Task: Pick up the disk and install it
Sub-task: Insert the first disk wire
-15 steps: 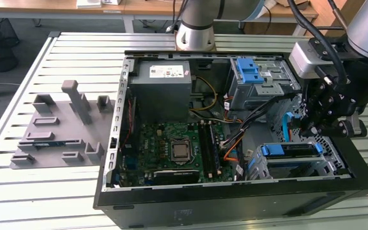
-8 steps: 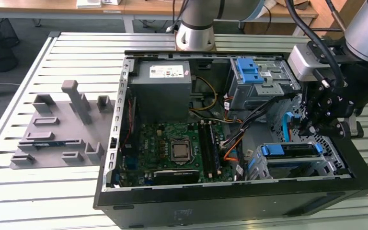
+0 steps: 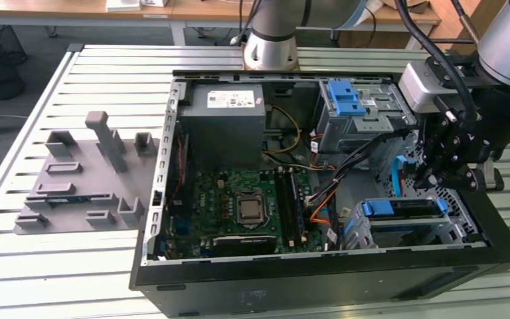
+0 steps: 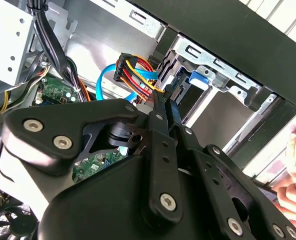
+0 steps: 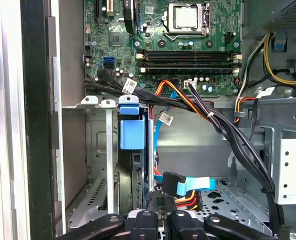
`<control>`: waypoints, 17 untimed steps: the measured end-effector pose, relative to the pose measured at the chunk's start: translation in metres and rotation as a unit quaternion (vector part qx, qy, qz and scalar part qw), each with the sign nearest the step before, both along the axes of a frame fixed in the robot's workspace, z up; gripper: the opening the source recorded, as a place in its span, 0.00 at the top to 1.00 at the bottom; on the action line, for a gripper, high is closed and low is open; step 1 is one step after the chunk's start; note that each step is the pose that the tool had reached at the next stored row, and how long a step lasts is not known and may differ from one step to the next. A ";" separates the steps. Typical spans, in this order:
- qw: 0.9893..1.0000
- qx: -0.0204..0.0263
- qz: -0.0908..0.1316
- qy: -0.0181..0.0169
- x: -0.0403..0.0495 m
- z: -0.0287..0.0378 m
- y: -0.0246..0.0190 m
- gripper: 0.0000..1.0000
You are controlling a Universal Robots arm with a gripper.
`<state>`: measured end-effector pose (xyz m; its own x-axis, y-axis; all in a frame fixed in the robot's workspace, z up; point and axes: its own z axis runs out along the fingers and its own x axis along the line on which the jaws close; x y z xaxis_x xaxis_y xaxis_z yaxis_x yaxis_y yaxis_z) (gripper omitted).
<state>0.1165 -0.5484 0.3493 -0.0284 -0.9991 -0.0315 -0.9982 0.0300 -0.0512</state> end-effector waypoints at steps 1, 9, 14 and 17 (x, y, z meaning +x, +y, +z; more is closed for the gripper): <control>1.000 0.000 0.000 0.000 0.0000 0.0000 0.0000 0.84; 1.000 0.000 0.000 0.000 0.0000 0.0000 0.0000 0.84; 1.000 0.002 0.000 0.000 0.0000 0.0000 0.0000 0.84; 1.000 0.002 0.000 0.000 0.0000 0.0000 0.0000 0.84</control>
